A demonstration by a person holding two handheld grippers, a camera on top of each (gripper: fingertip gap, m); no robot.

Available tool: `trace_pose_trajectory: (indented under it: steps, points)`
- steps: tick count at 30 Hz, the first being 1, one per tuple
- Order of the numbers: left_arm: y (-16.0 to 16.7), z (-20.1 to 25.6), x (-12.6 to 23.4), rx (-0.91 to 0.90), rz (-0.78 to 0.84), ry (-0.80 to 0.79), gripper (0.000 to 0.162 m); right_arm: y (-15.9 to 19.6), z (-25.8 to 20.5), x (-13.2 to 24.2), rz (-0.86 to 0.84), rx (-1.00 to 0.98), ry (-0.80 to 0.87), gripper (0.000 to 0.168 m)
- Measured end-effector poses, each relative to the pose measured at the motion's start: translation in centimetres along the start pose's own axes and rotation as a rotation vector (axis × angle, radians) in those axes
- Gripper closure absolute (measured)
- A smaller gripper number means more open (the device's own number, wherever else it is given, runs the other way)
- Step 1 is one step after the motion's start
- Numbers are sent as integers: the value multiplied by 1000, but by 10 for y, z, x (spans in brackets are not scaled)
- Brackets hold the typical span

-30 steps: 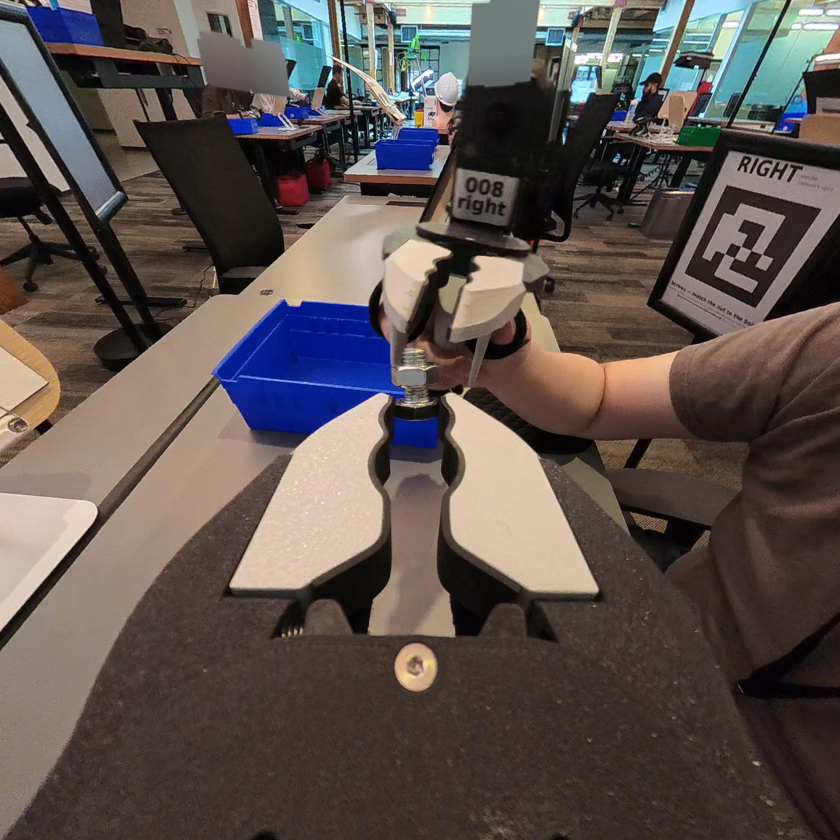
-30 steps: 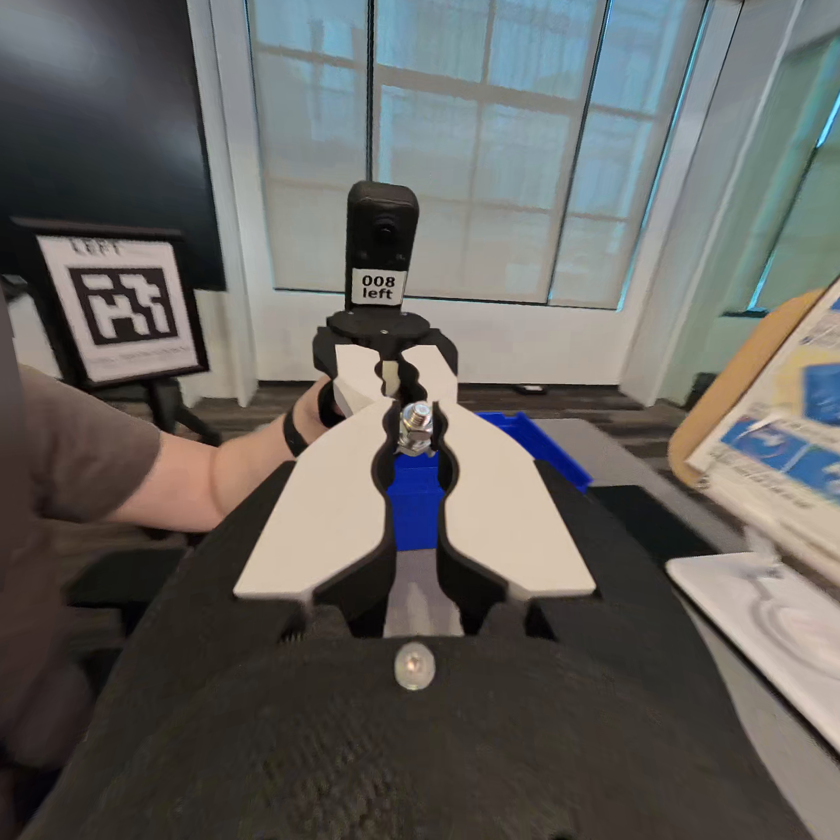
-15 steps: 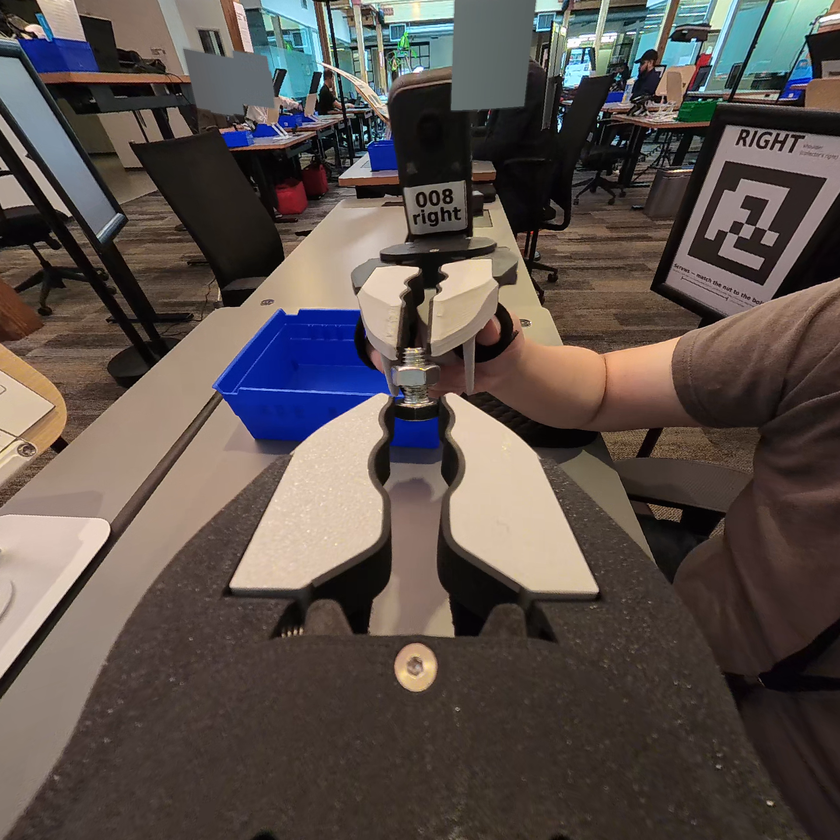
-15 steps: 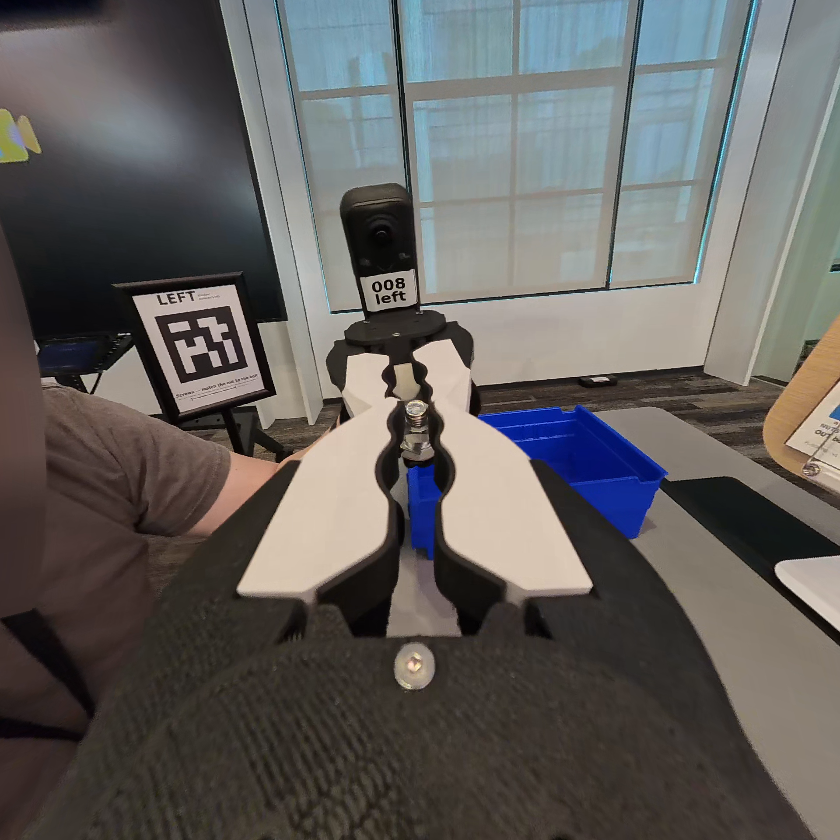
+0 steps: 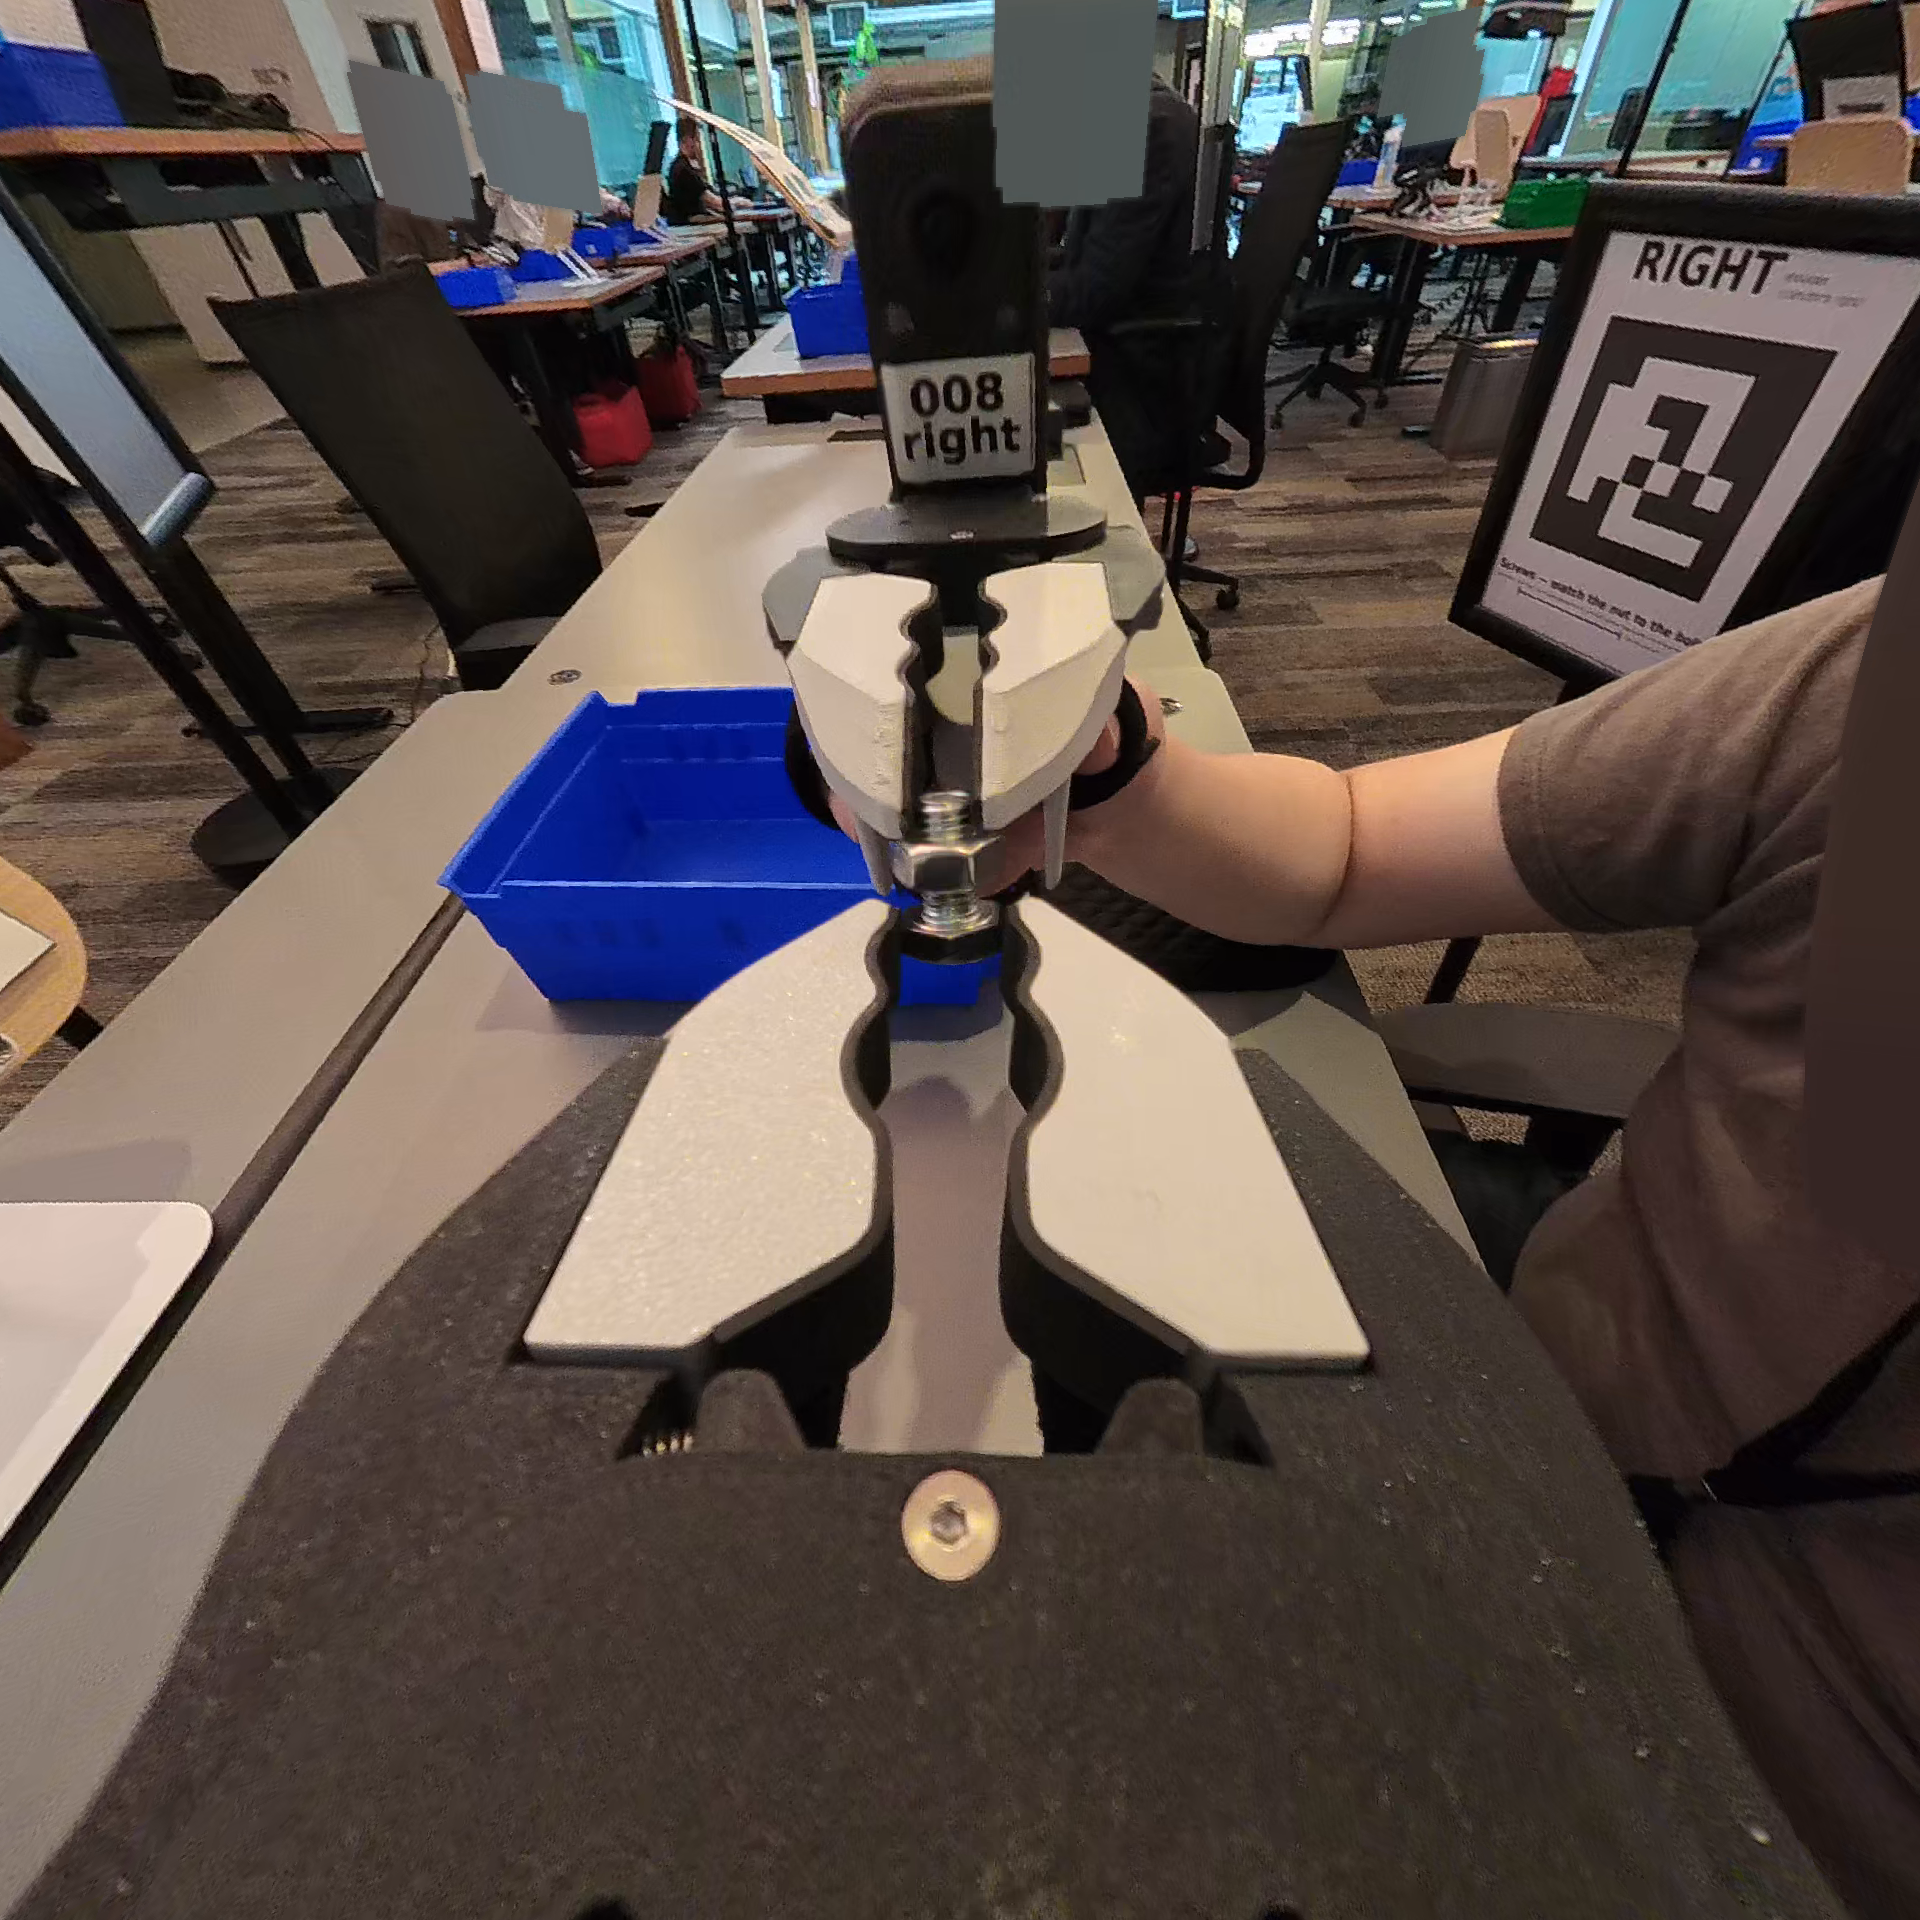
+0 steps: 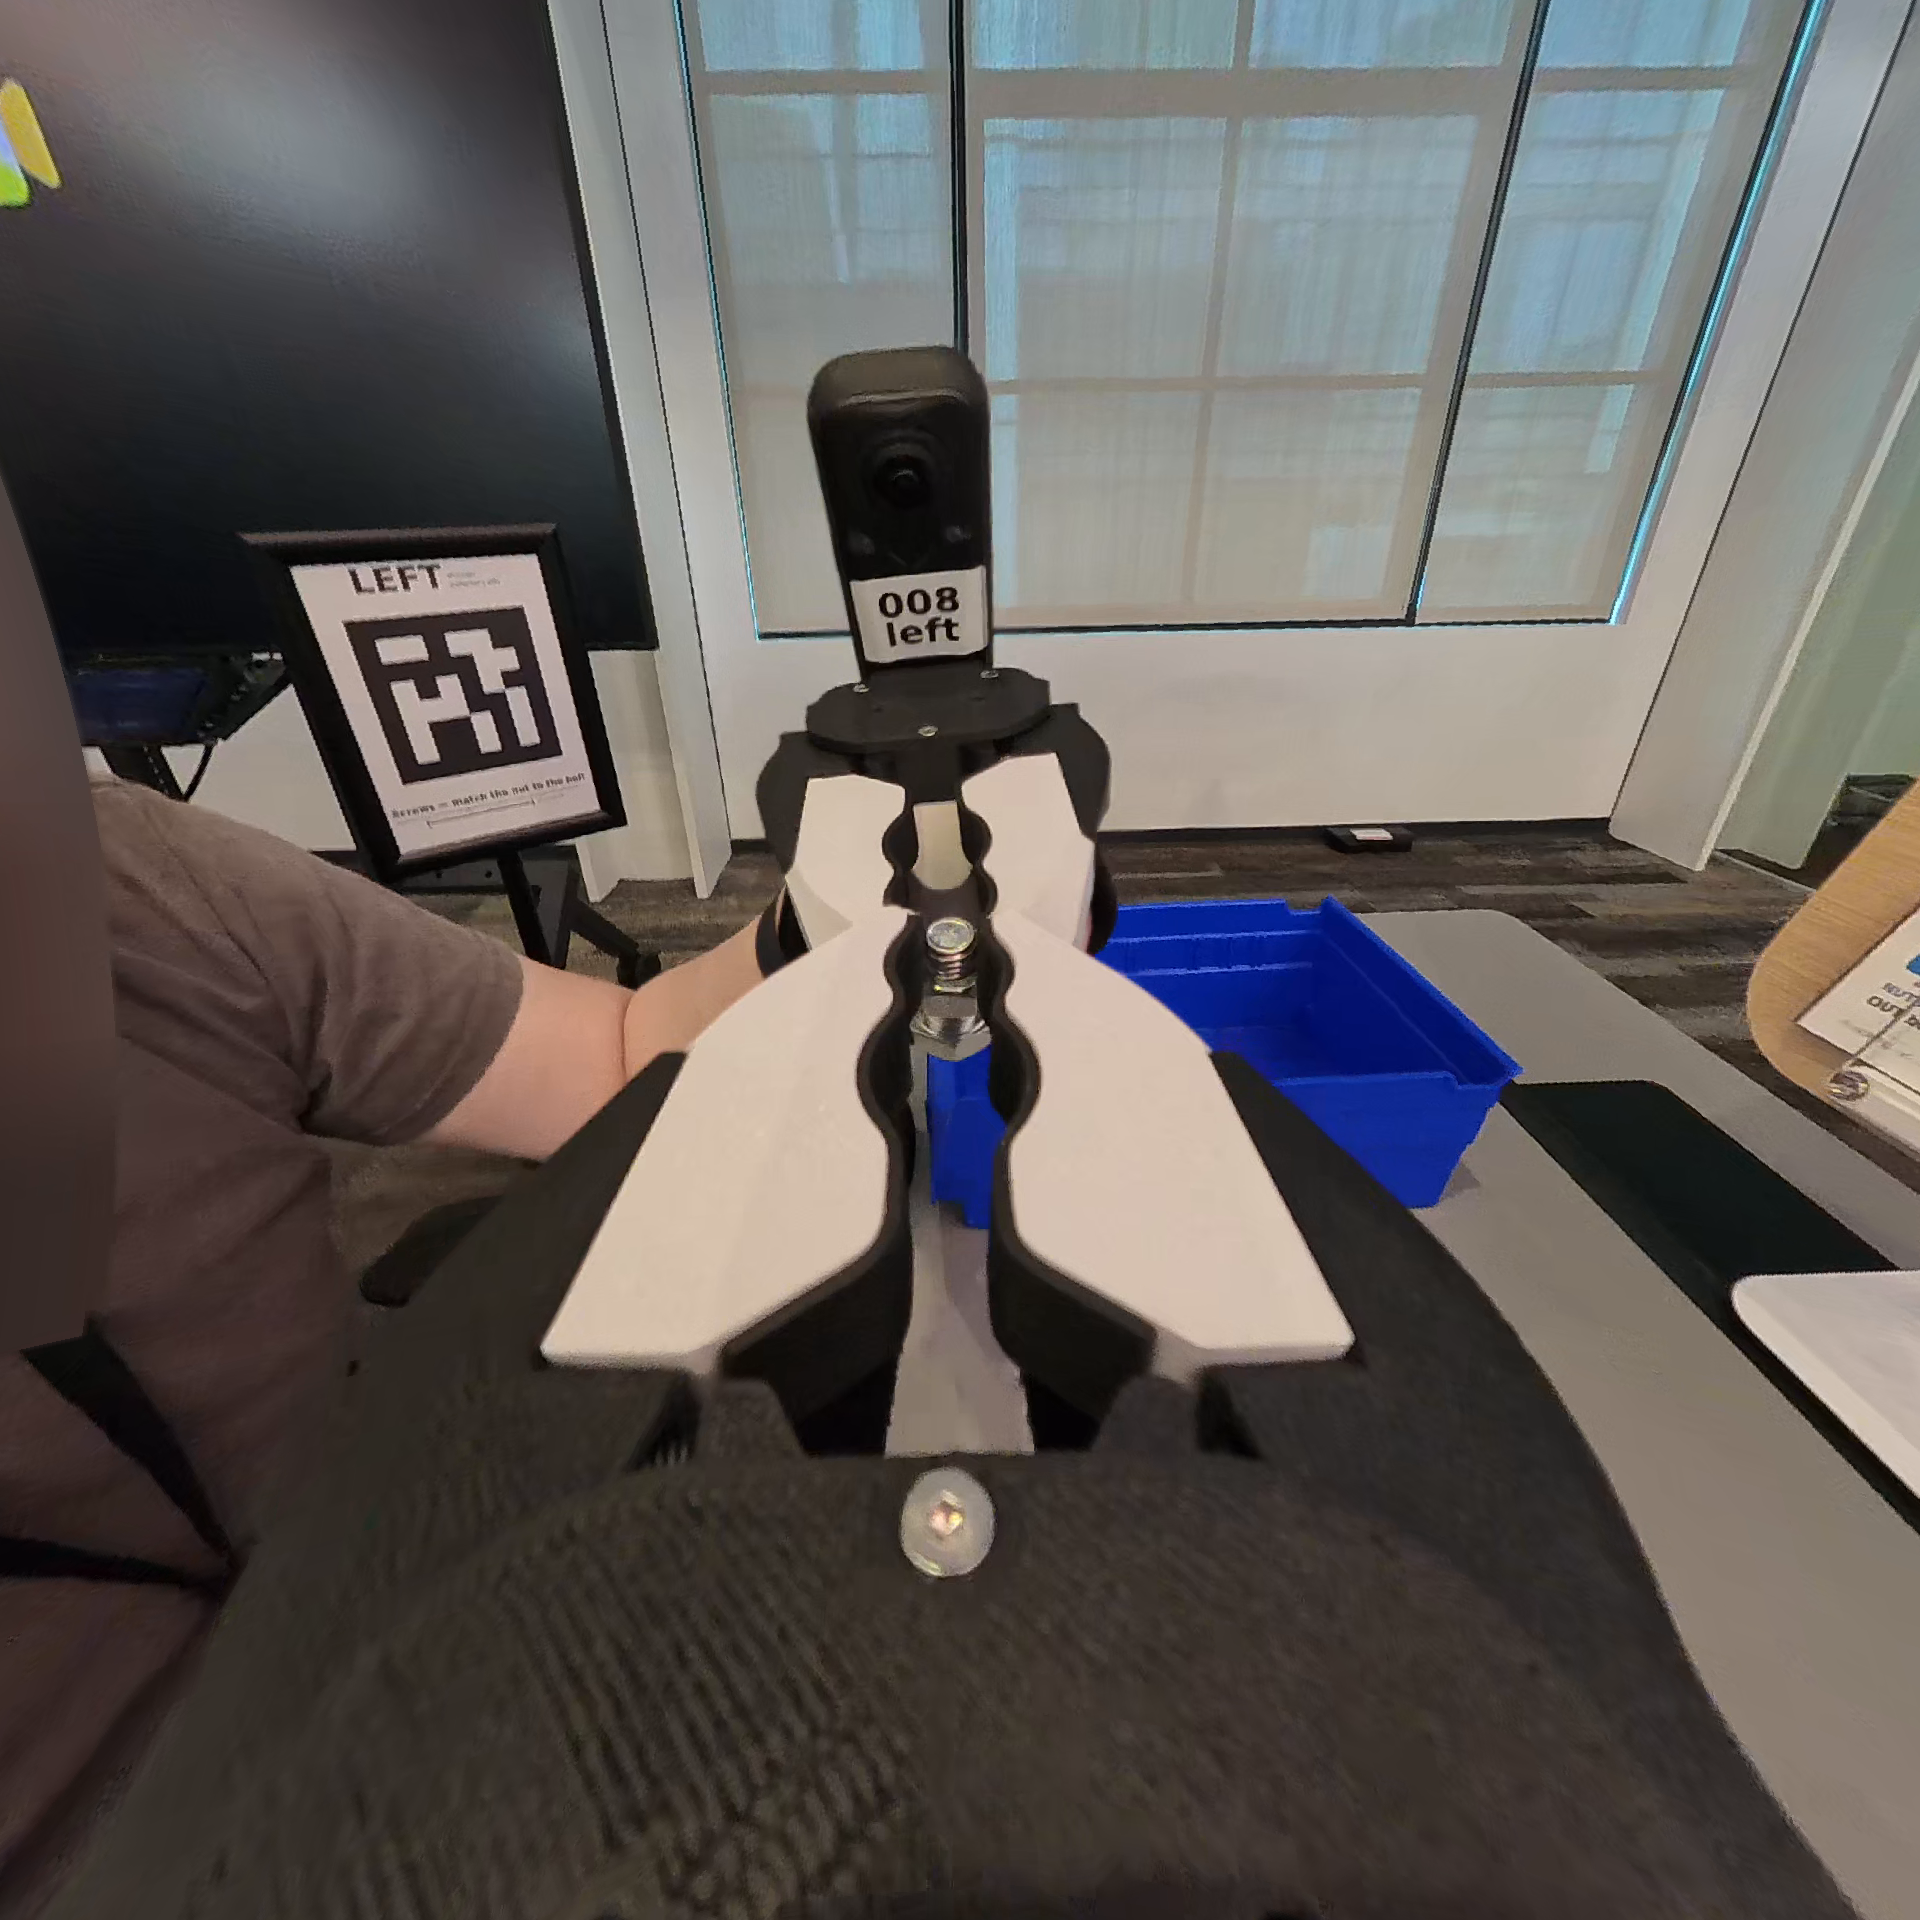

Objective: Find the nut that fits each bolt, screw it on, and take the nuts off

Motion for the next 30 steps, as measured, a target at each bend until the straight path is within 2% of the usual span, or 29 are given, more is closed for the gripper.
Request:
trace_pose_trajectory:
  steps: [7, 16, 30]
  points:
    - [7, 6, -3, -58, -27, 24, 123, 5, -9, -2, -57, 63, -38, 158]
    - [7, 10, -9, -84, 3, 48, 141, 1, -11, 1, -24, 62, -68, 159]
    - [4, 1, -5, -133, 12, -12, 144, 1, -6, 1, -41, 136, -10, 158]
Point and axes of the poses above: each gripper's, where its closed fingertips meet, x back along the fingers, y out of its underside, z = x × y across the jaws, the point moved 1 cm from there along x, back along the fingers, and after that the axes turned 11 degrees about z, right-handed, at the moved point
